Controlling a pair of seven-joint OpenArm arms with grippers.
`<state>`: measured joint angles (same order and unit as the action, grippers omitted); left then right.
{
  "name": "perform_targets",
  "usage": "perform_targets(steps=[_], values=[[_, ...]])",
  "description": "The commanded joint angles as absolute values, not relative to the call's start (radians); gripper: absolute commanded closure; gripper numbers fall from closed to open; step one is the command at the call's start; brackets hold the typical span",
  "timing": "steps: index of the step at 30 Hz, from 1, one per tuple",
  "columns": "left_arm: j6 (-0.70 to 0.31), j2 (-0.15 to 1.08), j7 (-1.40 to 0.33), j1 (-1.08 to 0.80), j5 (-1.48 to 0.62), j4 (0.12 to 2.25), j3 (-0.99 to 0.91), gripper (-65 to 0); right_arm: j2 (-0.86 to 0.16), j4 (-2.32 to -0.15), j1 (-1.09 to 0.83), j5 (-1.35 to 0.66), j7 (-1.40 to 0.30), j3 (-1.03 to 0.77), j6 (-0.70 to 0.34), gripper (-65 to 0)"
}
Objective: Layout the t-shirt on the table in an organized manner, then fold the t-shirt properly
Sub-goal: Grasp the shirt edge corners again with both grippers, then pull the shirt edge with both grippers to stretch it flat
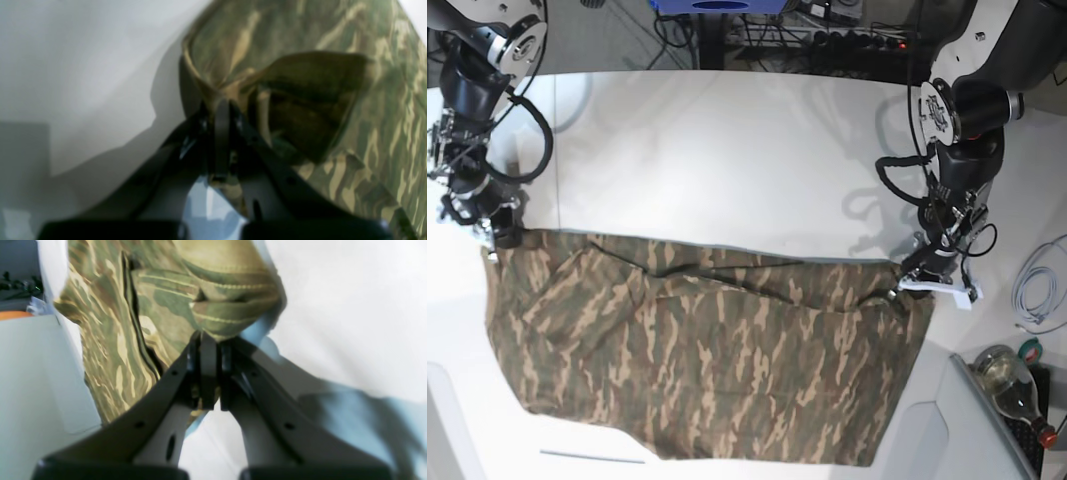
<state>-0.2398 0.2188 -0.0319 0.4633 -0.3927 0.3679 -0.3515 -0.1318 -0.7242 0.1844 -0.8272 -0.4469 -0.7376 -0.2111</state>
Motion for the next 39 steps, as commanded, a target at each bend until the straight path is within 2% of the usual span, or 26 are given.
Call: perform_targets(steps=[1, 7, 12, 15, 18, 21, 29, 34, 39], values=[[-0.243, 0.232, -0.053, 0.472, -0.398, 0.401, -0.352, 0.0, -0.139, -0.728, 0.188, -0.797, -0.455, -0.739, -0.197, 0.0], [-0.228, 0.239, -0.260, 0.441, -0.400, 0.639, -0.357, 0.0, -0.153, -0.845, 0.186, -0.797, -0.472, -0.739, -0.188, 0.0], [-0.137, 0.252, -0.378, 0.452, -0.406, 0.825, -0.357, 0.0, -0.200, -0.993, 0.262, -0.797, -0.604, -0.739, -0.031, 0.0], [-0.133, 0.259, -0.420, 0.473, -0.433, 0.885, -0.357, 0.0, -0.232, -1.007, 0.340, -0.797, -0.661, -0.739, -0.010, 0.0], [-0.131, 0.274, -0.470, 0.467, -0.463, 0.928, -0.386, 0.0, -0.274, -1.009, 0.400, -0.797, -0.742, -0.740, -0.008, 0.0], [-0.131, 0.271, -0.495, 0.383, -0.467, 0.957, -0.463, 0.0, -0.278, -1.003, 0.398, -0.794, -0.777, -0.740, -0.007, 0.0], [-0.131, 0.197, -0.492, 0.111, -0.467, 1.089, -0.549, 0.0, -0.265, -0.937, 0.252, -0.794, -0.727, -0.739, -0.019, 0.0], [-0.131, 0.189, -0.493, 0.062, -0.467, 1.119, -0.605, 0.0, -0.251, -0.943, 0.179, -0.796, -0.725, -0.746, -0.090, 0.0], [-0.131, 0.191, -0.493, 0.004, -0.466, 1.148, -0.624, 0.0, -0.245, -0.943, 0.122, -0.797, -0.691, -0.746, -0.093, 0.0]])
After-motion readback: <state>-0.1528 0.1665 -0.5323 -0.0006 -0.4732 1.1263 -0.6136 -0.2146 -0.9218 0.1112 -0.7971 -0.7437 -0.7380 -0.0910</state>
